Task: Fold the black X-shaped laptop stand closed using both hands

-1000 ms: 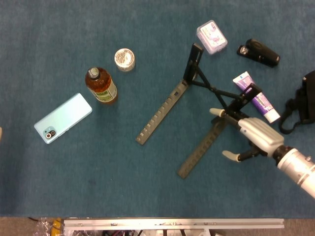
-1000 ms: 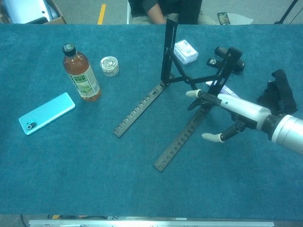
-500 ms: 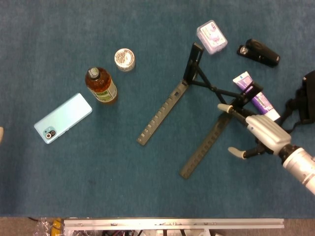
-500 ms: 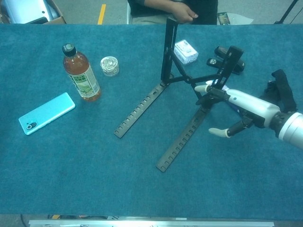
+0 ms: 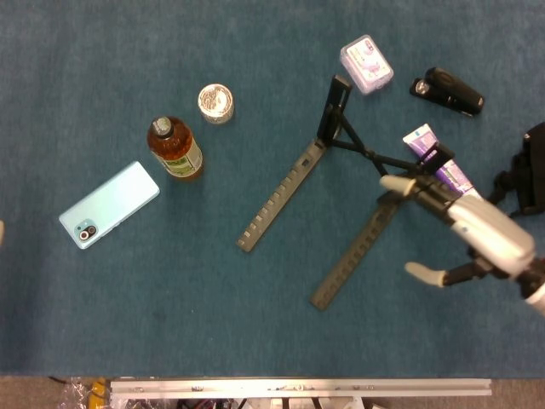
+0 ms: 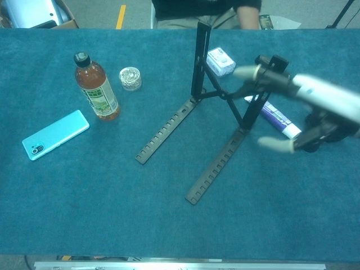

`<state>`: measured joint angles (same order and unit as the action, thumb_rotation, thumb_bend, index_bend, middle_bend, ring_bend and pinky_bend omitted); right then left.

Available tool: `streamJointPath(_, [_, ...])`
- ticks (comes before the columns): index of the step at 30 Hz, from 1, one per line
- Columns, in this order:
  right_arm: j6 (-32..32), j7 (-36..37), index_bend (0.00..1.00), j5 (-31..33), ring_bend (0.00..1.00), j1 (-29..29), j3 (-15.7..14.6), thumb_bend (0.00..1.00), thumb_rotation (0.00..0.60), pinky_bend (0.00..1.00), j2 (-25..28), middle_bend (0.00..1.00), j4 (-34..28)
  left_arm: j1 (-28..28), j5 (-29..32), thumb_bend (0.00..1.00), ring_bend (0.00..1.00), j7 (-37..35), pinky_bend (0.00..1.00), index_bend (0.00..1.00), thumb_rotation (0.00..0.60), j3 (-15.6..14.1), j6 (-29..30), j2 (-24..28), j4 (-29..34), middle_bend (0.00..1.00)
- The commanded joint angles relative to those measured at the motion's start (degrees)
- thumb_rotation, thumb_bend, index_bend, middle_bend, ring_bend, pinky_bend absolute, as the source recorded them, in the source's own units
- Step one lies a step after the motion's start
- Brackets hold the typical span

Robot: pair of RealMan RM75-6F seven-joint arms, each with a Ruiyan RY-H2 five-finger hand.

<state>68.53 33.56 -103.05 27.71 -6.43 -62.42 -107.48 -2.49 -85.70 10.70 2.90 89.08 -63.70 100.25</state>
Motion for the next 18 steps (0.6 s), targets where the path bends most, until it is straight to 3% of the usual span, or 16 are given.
streamJointPath(1, [5.94,2.07,0.04,-1.95,0.0,-1.57,0.86,0.25,0.6,0.02,4.4,0.21,-1.58,-0.09,0.02,0.28,0.08,0.28,0.14,0.19,0.6,-0.01,-0.13,-0.08,0.28,0.16])
streamJointPath(8, [7.81,3.71,0.04,0.33,0.0,-2.21,2.15,0.25,0.6,0.03,5.76,0.21,-0.23,-0.3,0.04,0.28,0.08,1.14,0.14,0.19,0.6,-0.03,-0.45,-0.29,0.73,0.16])
streamJointPath(18, [1.59,4.75,0.04,4.39,0.0,-0.01,3.15,0.25,0.6,0.02,1.09,0.21,4.02,-0.26,0.36,0.28,0.08,2.02,0.14,0.19,0.6,-0.04,-0.49,-0.21,1.4,0.16])
